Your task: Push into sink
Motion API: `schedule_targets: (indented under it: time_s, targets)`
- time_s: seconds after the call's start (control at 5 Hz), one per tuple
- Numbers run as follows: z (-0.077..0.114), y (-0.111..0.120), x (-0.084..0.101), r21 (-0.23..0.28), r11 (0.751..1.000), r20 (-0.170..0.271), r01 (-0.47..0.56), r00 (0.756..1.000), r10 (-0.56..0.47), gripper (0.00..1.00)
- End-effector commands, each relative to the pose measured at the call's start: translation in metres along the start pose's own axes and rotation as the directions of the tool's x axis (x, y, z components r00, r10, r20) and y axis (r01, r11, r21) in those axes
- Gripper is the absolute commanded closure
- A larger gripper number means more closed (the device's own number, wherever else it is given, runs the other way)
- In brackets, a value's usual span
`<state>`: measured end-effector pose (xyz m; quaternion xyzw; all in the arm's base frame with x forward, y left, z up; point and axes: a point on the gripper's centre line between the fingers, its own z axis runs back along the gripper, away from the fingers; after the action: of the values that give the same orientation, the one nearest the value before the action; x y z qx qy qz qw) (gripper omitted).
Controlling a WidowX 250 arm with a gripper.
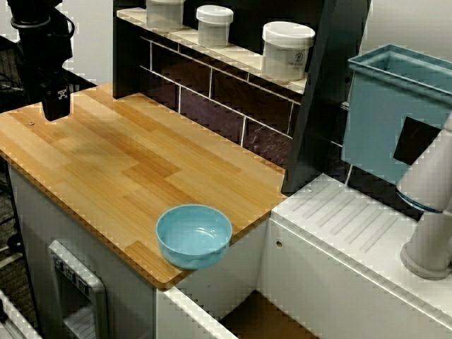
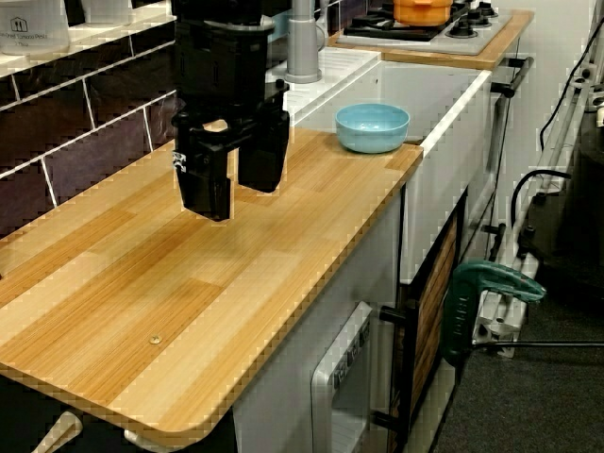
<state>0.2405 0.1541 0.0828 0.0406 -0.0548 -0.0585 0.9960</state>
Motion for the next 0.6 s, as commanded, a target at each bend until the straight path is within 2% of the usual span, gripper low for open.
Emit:
schedule_targets:
  time_s: [0.0, 0.2, 0.4]
  targets:
    - [0.0, 0.0, 0.0, 0.0, 1.0, 0.0, 0.0, 1.0, 0.0, 0.0]
    - [0.004, -0.033, -0.018, -0.017, 0.996, -0.004, 0.088, 0.996, -0.088, 0.0]
    - [0.014, -0.064, -0.034, -0.01, 0.988, 0.004, 0.156, 0.988, -0.156, 0.0]
